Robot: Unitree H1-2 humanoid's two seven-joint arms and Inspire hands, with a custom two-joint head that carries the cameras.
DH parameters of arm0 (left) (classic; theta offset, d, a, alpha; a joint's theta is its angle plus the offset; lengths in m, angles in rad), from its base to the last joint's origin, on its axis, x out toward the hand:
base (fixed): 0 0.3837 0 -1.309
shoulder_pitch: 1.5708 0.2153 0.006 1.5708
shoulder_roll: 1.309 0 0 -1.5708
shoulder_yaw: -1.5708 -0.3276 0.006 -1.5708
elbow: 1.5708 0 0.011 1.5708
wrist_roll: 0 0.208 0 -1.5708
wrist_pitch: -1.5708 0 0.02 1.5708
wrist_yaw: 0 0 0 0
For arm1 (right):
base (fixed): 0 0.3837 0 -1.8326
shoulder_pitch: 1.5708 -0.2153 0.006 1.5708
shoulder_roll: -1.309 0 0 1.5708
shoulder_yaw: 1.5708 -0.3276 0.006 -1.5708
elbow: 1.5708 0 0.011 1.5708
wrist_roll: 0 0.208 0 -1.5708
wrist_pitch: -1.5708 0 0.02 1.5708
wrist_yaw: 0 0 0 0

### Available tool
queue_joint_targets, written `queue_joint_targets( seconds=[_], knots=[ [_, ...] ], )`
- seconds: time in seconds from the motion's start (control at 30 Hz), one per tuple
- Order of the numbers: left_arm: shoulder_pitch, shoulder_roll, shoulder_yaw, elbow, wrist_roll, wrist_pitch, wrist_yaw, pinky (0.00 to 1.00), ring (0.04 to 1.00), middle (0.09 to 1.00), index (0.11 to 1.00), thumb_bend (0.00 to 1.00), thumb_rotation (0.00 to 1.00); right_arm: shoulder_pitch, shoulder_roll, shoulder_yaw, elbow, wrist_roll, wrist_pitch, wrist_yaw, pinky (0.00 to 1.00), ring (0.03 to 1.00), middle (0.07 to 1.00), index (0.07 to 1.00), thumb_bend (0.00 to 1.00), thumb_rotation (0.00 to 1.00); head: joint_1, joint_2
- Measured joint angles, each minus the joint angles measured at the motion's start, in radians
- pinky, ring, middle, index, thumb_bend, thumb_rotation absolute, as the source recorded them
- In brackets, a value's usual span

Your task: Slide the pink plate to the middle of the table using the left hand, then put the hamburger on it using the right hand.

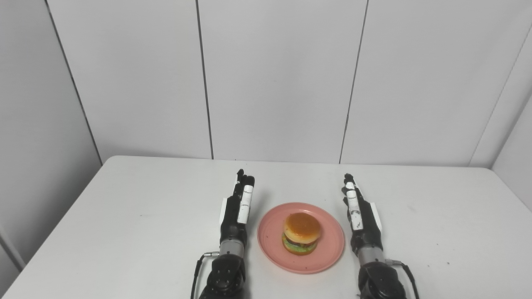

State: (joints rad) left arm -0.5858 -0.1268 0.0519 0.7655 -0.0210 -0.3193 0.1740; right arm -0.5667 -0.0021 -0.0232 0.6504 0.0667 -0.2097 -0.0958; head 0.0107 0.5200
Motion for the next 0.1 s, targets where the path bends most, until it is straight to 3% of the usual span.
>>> queue_joint_targets(
  seconds=[0.1],
  knots=[
    [-0.003, 0.0, 0.003, 0.005, 0.0, 0.0, -0.001, 1.0, 1.0, 1.0, 1.0, 0.92, 0.96, 0.0, 0.0, 0.0, 0.0, -0.004, 0.008, 0.0, 1.0, 0.996, 0.978, 0.945, 0.79, 1.0, 0.0, 0.0]
  ],
)
